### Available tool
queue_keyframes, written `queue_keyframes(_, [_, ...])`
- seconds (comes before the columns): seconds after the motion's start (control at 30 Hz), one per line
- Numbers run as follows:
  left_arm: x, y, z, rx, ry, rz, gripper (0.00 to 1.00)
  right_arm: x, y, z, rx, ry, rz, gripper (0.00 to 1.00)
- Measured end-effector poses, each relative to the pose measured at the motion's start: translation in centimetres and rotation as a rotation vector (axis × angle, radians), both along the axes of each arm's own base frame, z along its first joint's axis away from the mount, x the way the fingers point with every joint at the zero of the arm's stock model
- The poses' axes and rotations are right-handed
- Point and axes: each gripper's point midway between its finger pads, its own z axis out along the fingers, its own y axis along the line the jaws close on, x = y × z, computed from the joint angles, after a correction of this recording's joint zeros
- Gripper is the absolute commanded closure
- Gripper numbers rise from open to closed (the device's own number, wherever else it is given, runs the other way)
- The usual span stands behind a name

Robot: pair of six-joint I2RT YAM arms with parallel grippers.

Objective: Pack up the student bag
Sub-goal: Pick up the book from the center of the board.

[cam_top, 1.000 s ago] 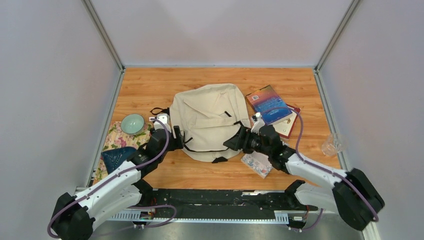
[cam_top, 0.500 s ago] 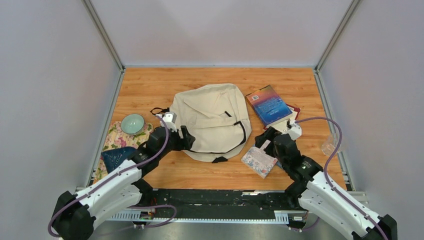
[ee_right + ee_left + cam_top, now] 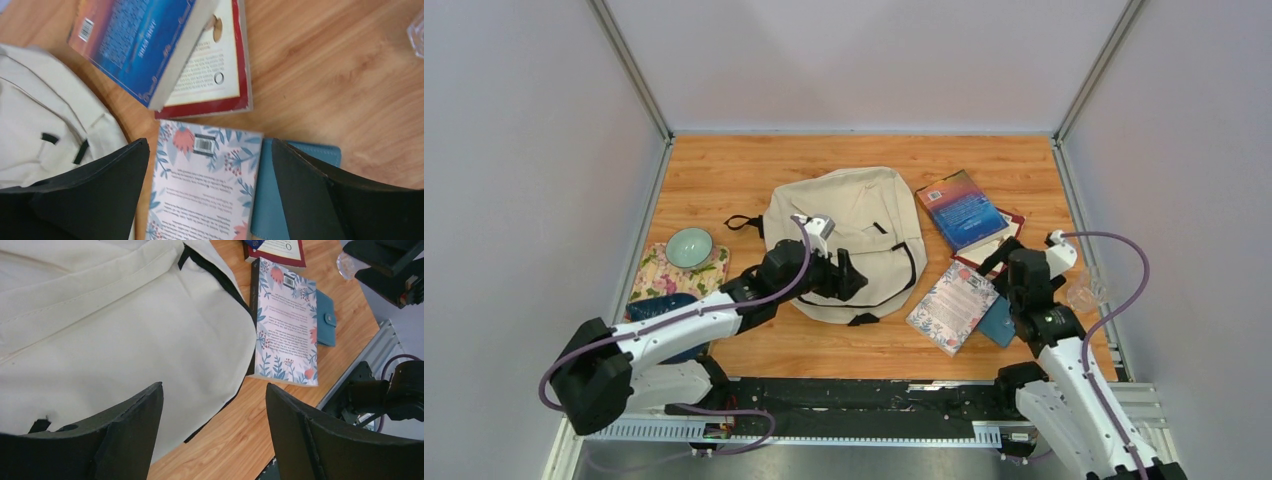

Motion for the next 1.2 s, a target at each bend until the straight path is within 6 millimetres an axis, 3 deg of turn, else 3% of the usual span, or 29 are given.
queue_keyframes(0.27, [4.1, -6.3, 1.5, -0.057, 0.015, -0.042, 0.17, 6.8, -3.2, 3.2, 0.121, -0.03, -0.013, 0.07])
queue_keyframes(0.47, [8.3, -13.3, 3.2, -0.141, 0.023, -0.109, 0.17, 12.3, -4.7, 4.4, 0.193, -0.041, 0.035, 0.09])
queue_keyframes(0.63, [12.1, -18.8, 3.0, -0.191, 0.037, -0.153, 0.17, 16.0, -6.0, 4.2, 0.232, -0.046, 0.083, 0.12])
queue_keyframes(0.83, [15.3, -22.5, -1.1, -0.225, 0.132, -0.171, 0.18, 19.3, -7.3, 2.8, 0.277, -0.024, 0.159, 0.16])
queue_keyframes(1.07, [16.3, -23.6, -8.3, -0.207, 0.288, -0.146, 0.2, 20.9, -6.7, -1.0, 0.347, 0.044, 0.248, 0.2])
queue_keyframes(1.2, [16.2, -23.6, -8.9, -0.217, 0.325, -0.136, 0.2, 20.7, -6.0, -3.2, 0.394, 0.089, 0.272, 0.23])
